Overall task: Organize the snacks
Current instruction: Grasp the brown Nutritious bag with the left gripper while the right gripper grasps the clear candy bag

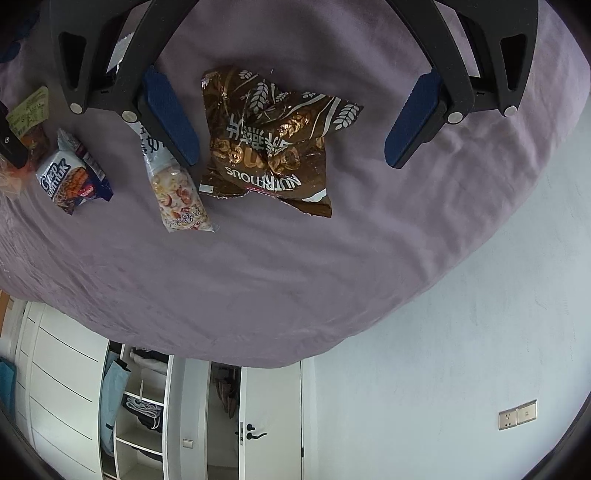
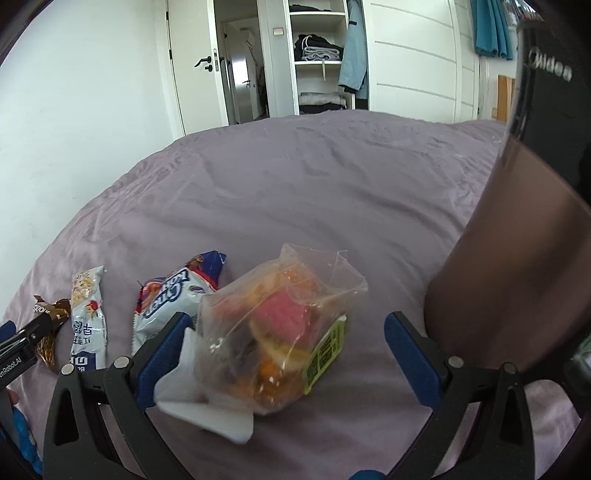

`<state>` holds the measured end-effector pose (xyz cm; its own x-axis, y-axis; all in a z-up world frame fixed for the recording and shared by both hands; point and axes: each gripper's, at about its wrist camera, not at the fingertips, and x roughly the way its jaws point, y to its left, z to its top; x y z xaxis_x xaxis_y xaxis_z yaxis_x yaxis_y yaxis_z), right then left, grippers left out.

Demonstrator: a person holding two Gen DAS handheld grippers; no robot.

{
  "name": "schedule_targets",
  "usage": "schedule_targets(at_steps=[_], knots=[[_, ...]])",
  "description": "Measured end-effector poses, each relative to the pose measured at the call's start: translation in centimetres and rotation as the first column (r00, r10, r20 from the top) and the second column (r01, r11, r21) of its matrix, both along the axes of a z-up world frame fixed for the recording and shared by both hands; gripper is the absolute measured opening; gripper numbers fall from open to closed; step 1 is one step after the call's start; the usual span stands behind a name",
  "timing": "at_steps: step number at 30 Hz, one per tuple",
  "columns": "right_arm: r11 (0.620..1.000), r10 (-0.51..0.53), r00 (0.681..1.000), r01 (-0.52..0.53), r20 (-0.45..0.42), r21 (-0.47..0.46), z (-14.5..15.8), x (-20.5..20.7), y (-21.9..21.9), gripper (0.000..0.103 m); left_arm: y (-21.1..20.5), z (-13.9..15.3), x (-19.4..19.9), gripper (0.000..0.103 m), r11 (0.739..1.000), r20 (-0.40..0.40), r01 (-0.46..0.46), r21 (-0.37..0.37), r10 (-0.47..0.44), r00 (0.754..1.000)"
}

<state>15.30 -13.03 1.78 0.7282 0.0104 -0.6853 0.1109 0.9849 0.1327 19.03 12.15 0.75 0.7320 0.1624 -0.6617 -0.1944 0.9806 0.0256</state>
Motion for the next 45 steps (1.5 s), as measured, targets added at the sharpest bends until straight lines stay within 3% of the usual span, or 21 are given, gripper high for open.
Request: schedule_targets(at_steps=[14,16,17,25,32,38,39,43,45], knots=[[0.994,0.068,0.997,-0.072,0.048,0.083,-2.0,0.9,-0.6,0.103,0.5,-2.4,2.2,0.098,0.997,-0.078,0.032,-0.064,-0.037,0.996],[0.994,0.065,0.997,-0.07,0.051,0.087,-2.4,0.9,-0.6,0.09,0.5,-2.6,2.3,0.098,0.997,-0.078,0.036,-0.071,-0.041,0.996],[0.993,0.064,0.997,-0.069,0.053,0.098,-2.6,0.9,-0.8,0.089,0.5,-2.8,2.4,0.098,0.997,-0.082,0.04,-0.073,-0.046,0.996],[0.988,0.061,0.997,-0.068,0.052,0.142,-3.5,1.0,-1.3,0.088,1.1,-3.9,3.5,0.101,0.991,-0.166,0.047,-0.122,-0.067,0.984],[0.984,0.063,0.997,-0.07,0.051,0.161,-3.6,1.1,-1.6,0.088,0.9,-4.0,3.3,0.102,0.993,-0.202,0.035,-0.116,-0.058,0.978],[0.983,0.05,0.997,-0.06,0.06,0.175,-3.7,0.7,-2.3,0.066,0.5,-4.0,3.2,0.101,0.996,-0.202,0.043,-0.081,-0.059,0.978],[0.982,0.048,0.997,-0.059,0.061,0.178,-3.7,0.7,-2.3,0.062,0.5,-3.9,2.9,0.097,0.996,-0.183,0.043,-0.075,-0.056,0.982],[0.983,0.046,0.997,-0.057,0.067,0.173,-3.7,0.6,-2.1,0.057,1.0,-3.4,1.6,0.065,0.996,-0.116,0.034,-0.081,-0.043,0.992],[0.984,0.046,0.997,-0.058,0.069,0.17,-3.8,0.6,-2.0,0.055,1.1,-3.4,1.1,0.062,0.997,-0.097,0.035,-0.073,-0.042,0.994]])
